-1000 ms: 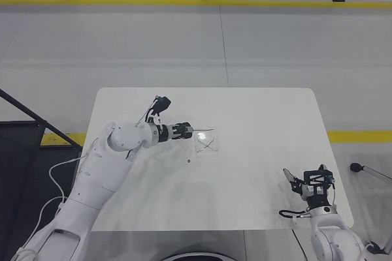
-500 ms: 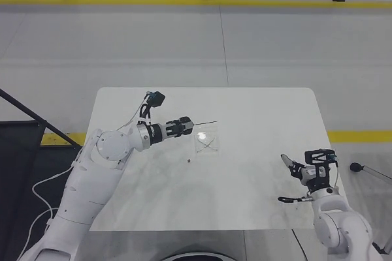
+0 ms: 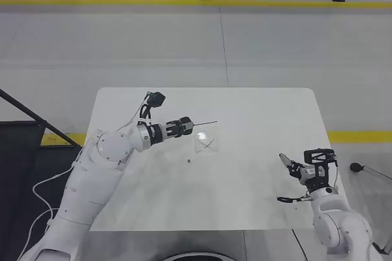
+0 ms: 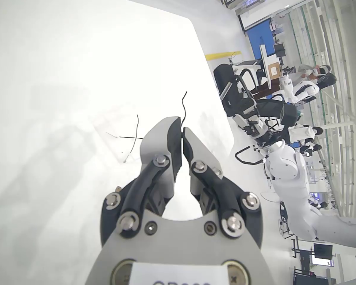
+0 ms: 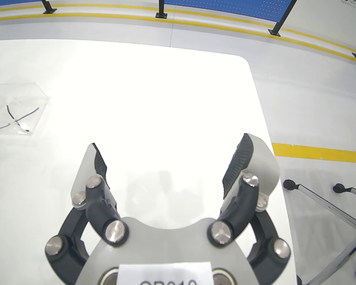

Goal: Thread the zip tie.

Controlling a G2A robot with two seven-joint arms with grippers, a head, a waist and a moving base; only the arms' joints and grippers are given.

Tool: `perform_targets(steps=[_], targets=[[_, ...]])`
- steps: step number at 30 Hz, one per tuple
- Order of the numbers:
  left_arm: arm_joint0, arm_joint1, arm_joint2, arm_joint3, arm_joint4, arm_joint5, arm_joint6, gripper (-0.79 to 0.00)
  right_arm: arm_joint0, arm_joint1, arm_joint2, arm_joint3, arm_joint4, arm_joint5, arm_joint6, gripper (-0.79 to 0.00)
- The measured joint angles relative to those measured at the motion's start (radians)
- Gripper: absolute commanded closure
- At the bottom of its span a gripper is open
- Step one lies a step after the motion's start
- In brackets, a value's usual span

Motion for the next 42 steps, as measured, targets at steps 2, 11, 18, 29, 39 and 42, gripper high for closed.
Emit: perform_targets(steps=[2, 11, 18, 29, 39, 42], targets=[[0.01, 0.0, 0.008, -0.021, 0.011, -0.032, 0.016, 0.0, 0.022, -0.003, -0.005, 0.004, 0.093, -0.032, 0.035, -0.785], [0.036, 0.008, 0.024, -0.088, 0.101, -0.169, 0.062, 0.0, 0.168, -0.009, -0.023, 0.061, 0.43, -0.067, 0.23, -0.785], [0.065, 0.012, 0.037, -0.129, 0.204, -0.24, 0.135, 0.0, 0.239, -0.009, -0.019, 0.112, 0.737, -0.156, 0.379, -0.785], [0.064, 0.012, 0.037, -0.129, 0.202, -0.239, 0.134, 0.0, 0.235, -0.01, -0.031, 0.115, 0.731, -0.153, 0.371, -0.785], [0.094, 0.016, 0.059, -0.151, 0.33, -0.397, 0.256, 0.0, 0.314, -0.012, -0.083, 0.259, 1.109, -0.217, 0.555, -0.785], [0.094, 0.017, 0.069, -0.147, 0.345, -0.424, 0.263, 0.0, 0.344, -0.011, -0.095, 0.302, 1.186, -0.244, 0.596, -0.785]])
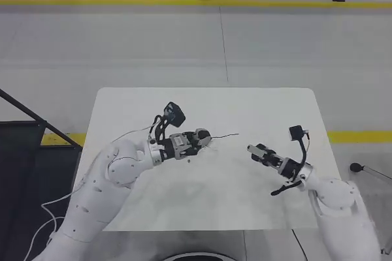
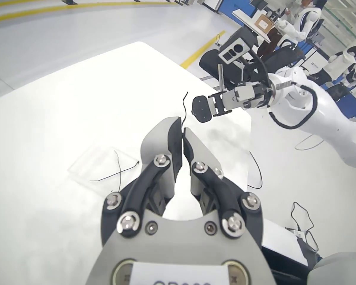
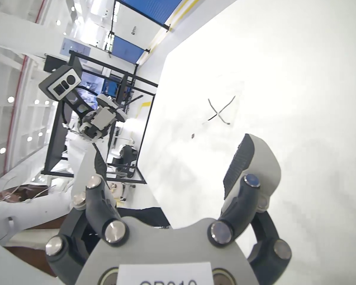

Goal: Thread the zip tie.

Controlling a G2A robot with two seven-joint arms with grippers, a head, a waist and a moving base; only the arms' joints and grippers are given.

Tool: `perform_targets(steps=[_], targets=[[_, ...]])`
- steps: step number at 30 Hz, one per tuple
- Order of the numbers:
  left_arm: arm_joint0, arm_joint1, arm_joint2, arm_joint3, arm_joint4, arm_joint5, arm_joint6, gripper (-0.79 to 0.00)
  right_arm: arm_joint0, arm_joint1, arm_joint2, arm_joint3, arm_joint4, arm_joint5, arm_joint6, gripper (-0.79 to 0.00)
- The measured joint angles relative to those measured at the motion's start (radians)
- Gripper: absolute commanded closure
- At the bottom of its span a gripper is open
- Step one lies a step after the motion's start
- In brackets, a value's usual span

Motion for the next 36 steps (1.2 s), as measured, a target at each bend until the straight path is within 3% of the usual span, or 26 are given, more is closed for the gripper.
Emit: perform_targets(steps=[7, 14, 24, 29, 36], targets=[[-0.004, 0.002, 0.016, -0.017, 0.085, -0.054, 0.044, 0.0, 0.054, 0.001, -0.038, 0.054, 0.101, -0.01, 0.059, -0.785], [0.024, 0.004, 0.014, -0.08, 0.318, 0.017, 0.136, 0.0, 0.077, 0.006, -0.049, 0.055, 0.091, 0.009, 0.09, -0.785], [0.03, 0.004, 0.019, -0.089, 0.301, 0.006, 0.146, 0.0, 0.067, 0.005, -0.058, 0.047, 0.097, 0.021, 0.078, -0.785], [0.038, 0.008, 0.03, -0.132, 0.461, -0.014, 0.218, 0.0, 0.093, 0.005, -0.067, 0.083, 0.2, 0.117, 0.104, -0.785], [0.063, 0.013, 0.06, -0.182, 0.776, 0.002, 0.376, 0.0, 0.164, 0.01, -0.05, 0.175, 0.414, 0.249, 0.25, -0.785]])
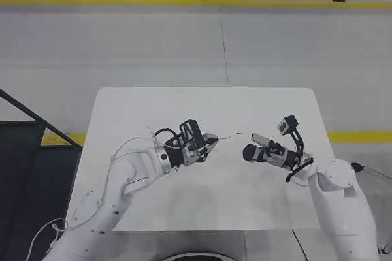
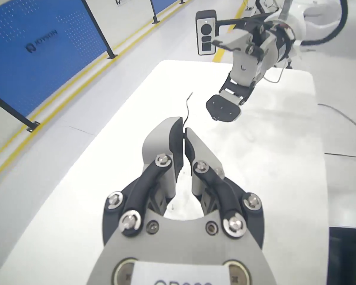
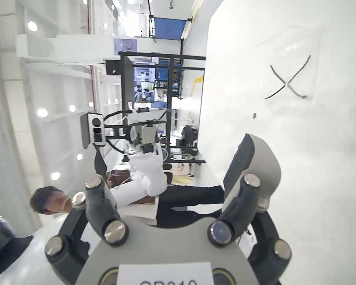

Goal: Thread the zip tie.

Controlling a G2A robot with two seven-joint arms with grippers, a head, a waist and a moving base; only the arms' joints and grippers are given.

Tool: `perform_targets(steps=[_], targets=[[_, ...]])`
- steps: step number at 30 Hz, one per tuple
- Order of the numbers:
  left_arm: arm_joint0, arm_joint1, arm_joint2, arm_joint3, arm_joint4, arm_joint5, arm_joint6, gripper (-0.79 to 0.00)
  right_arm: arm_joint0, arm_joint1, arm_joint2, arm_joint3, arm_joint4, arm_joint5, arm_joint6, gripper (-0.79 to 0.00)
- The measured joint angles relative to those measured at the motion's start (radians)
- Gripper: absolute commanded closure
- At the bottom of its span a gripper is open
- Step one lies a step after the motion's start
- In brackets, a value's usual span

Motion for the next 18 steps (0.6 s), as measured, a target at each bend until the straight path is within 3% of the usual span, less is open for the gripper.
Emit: perform_targets(steps=[5, 14, 18], targets=[[0.014, 0.005, 0.022, -0.015, 0.188, 0.001, 0.129, 0.0, 0.007, 0.001, 0.002, 0.007, 0.013, 0.012, 0.012, -0.785], [0.022, 0.005, 0.025, -0.02, 0.185, 0.003, 0.137, 0.0, 0.002, 0.0, -0.002, 0.002, 0.016, 0.016, 0.002, -0.785], [0.027, 0.007, 0.032, -0.023, 0.219, -0.009, 0.186, 0.0, 0.003, 0.0, -0.016, 0.006, 0.056, 0.08, -0.011, -0.785]])
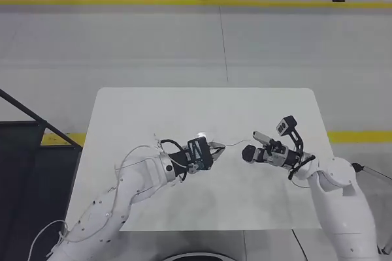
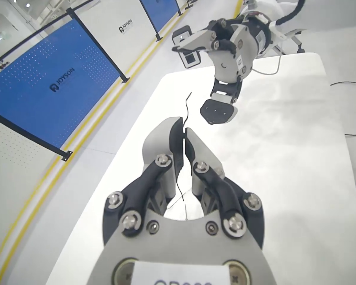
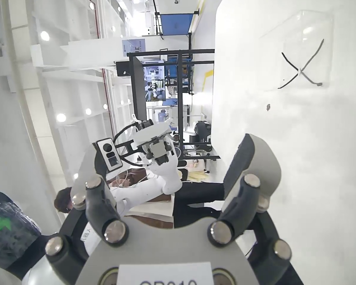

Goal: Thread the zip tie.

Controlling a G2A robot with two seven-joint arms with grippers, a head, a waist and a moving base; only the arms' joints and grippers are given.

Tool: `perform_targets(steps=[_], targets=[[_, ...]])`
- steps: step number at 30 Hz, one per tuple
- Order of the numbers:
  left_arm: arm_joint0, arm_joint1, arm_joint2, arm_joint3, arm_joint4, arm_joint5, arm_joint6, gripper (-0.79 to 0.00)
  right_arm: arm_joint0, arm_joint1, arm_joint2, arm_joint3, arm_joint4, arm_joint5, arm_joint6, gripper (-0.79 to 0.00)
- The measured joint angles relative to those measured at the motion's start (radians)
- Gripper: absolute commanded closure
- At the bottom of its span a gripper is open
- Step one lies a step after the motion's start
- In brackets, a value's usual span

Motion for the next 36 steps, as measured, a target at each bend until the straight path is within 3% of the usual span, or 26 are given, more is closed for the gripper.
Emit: perform_targets(steps=[3, 5, 6, 10, 23, 24, 26, 28, 36], targets=[[0.001, 0.0, 0.001, 0.007, 0.011, 0.0, 0.032, 0.0, 0.02, 0.001, -0.004, 0.026, 0.036, 0.053, 0.001, -0.628], [0.002, 0.0, 0.0, 0.014, 0.006, 0.0, 0.046, 0.0, 0.032, 0.002, -0.011, 0.039, 0.052, 0.078, 0.015, -0.428], [0.002, 0.0, -0.002, 0.018, 0.002, -0.001, 0.049, 0.0, 0.036, 0.002, -0.014, 0.044, 0.058, 0.086, 0.023, -0.372], [0.0, 0.0, -0.006, 0.029, -0.014, -0.011, 0.053, 0.0, 0.052, 0.004, -0.026, 0.065, 0.083, 0.104, 0.063, -0.314], [-0.014, -0.002, 0.005, 0.047, -0.012, -0.029, 0.061, 0.0, 0.072, 0.011, -0.048, 0.091, 0.112, 0.101, 0.09, -0.271], [-0.015, -0.002, 0.006, 0.047, -0.012, -0.03, 0.062, 0.0, 0.073, 0.012, -0.05, 0.093, 0.113, 0.101, 0.089, -0.256], [-0.017, -0.002, 0.007, 0.048, -0.009, -0.031, 0.064, 0.0, 0.077, 0.013, -0.054, 0.098, 0.115, 0.1, 0.089, -0.099], [-0.018, -0.002, 0.007, 0.049, -0.008, -0.032, 0.065, 0.0, 0.081, 0.014, -0.058, 0.104, 0.117, 0.097, 0.091, -0.018], [-0.018, -0.003, 0.008, 0.049, -0.007, -0.027, 0.06, 0.0, 0.092, 0.018, -0.071, 0.12, 0.125, 0.09, 0.104, 0.0]])
